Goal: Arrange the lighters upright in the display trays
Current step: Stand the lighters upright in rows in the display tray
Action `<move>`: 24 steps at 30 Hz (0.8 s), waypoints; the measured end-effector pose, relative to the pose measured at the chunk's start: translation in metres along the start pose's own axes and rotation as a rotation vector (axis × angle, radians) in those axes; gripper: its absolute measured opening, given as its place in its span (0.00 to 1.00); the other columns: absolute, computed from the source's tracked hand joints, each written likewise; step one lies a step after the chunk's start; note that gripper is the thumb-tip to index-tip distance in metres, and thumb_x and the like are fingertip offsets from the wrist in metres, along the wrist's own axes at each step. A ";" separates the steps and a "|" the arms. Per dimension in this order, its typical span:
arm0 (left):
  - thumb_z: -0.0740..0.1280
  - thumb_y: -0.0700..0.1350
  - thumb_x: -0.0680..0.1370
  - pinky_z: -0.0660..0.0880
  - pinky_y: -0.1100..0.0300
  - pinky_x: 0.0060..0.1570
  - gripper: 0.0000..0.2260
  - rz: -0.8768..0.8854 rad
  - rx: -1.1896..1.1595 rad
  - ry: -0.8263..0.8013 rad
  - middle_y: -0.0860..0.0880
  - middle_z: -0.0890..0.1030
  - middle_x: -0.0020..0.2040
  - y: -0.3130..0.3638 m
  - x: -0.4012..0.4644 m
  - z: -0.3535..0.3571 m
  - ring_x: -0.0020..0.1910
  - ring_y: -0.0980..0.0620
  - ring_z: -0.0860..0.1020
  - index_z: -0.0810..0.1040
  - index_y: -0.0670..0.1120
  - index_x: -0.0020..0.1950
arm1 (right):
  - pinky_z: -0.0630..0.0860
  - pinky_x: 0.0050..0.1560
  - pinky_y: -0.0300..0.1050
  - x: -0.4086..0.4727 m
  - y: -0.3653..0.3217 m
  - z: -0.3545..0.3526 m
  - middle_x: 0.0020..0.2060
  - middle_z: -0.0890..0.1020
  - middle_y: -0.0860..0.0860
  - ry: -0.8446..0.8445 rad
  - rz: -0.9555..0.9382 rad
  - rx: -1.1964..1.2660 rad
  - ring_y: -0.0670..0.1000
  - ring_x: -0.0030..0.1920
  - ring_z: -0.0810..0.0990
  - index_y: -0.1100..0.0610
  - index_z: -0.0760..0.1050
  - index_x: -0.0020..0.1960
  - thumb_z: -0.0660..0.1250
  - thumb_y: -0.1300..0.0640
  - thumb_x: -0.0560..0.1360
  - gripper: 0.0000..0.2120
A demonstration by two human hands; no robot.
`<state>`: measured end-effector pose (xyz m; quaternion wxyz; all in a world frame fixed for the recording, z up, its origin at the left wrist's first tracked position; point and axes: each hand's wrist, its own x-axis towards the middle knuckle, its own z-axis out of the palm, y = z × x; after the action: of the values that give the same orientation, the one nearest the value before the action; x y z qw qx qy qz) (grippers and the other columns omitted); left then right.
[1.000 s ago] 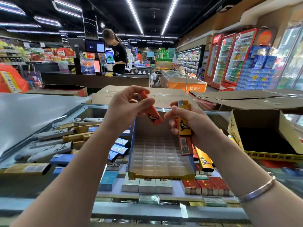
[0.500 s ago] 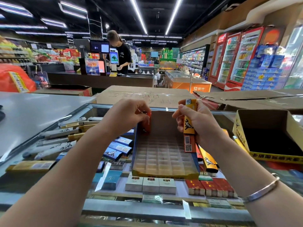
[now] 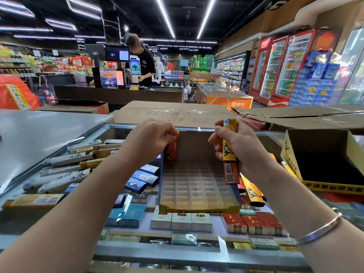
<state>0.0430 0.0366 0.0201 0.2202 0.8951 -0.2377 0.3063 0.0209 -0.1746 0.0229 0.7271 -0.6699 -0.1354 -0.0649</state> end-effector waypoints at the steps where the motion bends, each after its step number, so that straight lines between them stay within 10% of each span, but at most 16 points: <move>1: 0.68 0.43 0.75 0.71 0.56 0.45 0.06 0.006 0.021 -0.014 0.52 0.78 0.42 0.002 0.000 0.001 0.45 0.52 0.73 0.82 0.48 0.50 | 0.74 0.28 0.40 0.000 0.000 0.000 0.34 0.80 0.55 0.003 0.003 -0.005 0.48 0.32 0.76 0.55 0.70 0.50 0.61 0.60 0.79 0.02; 18: 0.67 0.48 0.75 0.73 0.55 0.52 0.11 -0.049 -0.114 0.175 0.51 0.76 0.52 0.019 -0.008 0.009 0.49 0.54 0.74 0.79 0.48 0.56 | 0.76 0.37 0.42 0.002 -0.005 -0.003 0.28 0.74 0.49 0.047 -0.039 0.476 0.48 0.30 0.75 0.55 0.70 0.47 0.62 0.58 0.77 0.02; 24: 0.69 0.58 0.65 0.78 0.66 0.40 0.25 -0.113 -0.625 -0.174 0.54 0.82 0.41 0.062 -0.013 0.014 0.40 0.62 0.80 0.69 0.53 0.59 | 0.77 0.50 0.47 -0.002 -0.004 0.004 0.30 0.75 0.49 -0.088 -0.080 0.527 0.49 0.36 0.76 0.55 0.71 0.48 0.65 0.55 0.72 0.07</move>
<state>0.0055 -0.0161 0.0167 0.4798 0.8188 -0.2878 0.1282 0.0174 -0.1710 0.0267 0.8668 -0.4537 -0.2052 -0.0269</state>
